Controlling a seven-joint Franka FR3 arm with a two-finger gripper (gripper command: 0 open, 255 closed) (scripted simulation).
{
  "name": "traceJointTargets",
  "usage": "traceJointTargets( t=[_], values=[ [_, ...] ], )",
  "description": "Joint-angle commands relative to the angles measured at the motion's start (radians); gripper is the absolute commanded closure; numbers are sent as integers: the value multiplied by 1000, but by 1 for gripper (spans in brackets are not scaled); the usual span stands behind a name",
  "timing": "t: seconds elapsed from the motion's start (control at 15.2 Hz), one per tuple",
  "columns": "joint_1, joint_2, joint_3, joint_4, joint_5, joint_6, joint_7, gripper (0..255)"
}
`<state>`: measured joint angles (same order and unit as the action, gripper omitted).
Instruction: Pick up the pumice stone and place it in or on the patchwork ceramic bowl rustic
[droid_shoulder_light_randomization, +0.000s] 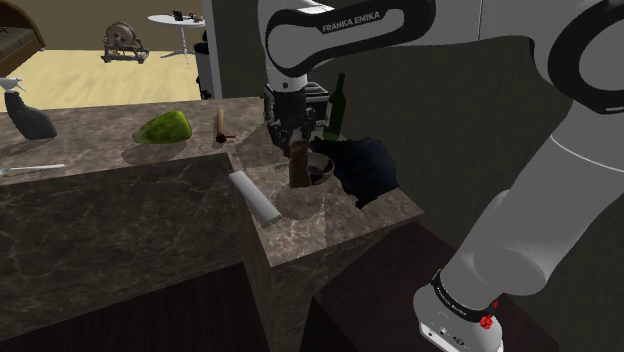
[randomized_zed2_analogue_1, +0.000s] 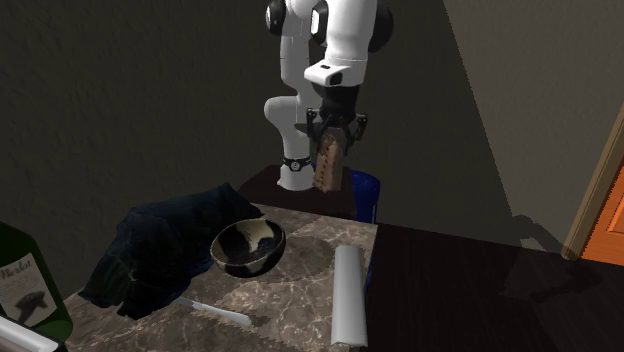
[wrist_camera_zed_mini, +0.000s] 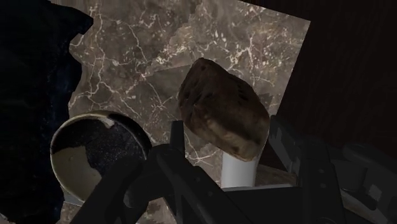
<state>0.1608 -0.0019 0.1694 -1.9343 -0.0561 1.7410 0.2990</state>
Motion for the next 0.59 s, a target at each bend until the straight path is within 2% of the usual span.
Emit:
traceJointTargets(
  t=[0.0,0.53],
  values=[
    [-1,-2,-1,15,0,-17,-3,255],
    [-86,90,-83,185,-39,-84,-167,255]
  ],
)
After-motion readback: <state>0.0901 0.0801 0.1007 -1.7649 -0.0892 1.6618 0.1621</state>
